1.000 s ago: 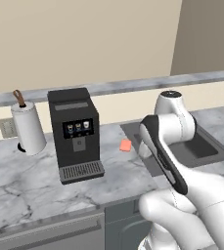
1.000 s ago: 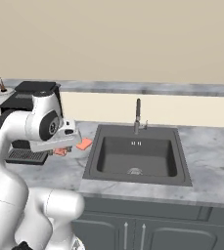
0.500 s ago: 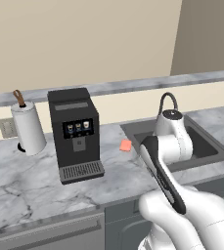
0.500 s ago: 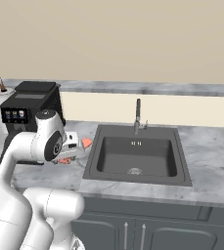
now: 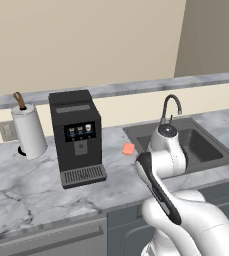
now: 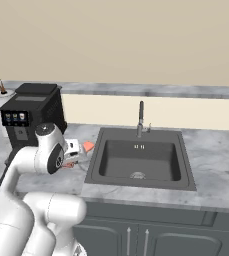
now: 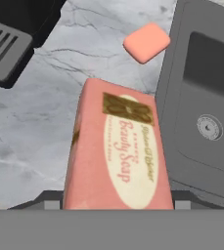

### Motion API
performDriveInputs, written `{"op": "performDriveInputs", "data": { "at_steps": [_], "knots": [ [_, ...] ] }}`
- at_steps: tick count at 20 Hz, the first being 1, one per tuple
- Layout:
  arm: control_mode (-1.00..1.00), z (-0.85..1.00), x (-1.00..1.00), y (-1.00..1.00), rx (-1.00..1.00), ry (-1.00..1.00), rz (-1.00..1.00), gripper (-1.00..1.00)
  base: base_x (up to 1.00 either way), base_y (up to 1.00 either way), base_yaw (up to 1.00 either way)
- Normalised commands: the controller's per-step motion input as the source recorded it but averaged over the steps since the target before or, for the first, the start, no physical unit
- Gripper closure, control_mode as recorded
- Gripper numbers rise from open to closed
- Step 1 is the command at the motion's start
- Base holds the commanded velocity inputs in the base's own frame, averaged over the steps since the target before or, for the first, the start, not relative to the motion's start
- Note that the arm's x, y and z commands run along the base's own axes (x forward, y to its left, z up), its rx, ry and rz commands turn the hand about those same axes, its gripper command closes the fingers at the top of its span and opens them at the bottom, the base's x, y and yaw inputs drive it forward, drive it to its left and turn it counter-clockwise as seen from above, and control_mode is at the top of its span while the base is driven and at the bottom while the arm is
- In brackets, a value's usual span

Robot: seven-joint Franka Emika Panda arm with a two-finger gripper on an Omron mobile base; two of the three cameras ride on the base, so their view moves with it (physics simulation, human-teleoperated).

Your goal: Locate and retrieve the bar soap and bar soap from the cabinet. Place them next to the sink.

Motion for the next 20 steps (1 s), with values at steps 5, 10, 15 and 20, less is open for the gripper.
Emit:
{"op": "performDriveInputs", "data": {
  "at_steps": [5,10,15,20],
  "knots": [
    [-1.00,-0.25,0.33,0.04,-0.01,0.09,0.00,1.00,0.00,0.00,0.00],
    [-1.00,-0.39,0.27,0.00,0.00,0.13,0.00,1.00,0.00,0.00,0.00],
    [-1.00,-0.35,0.19,0.00,0.00,-0.01,0.00,1.00,0.00,0.00,0.00],
    [-1.00,-0.29,0.11,0.01,0.00,-0.04,0.00,1.00,0.00,0.00,0.00]
  ]
}}
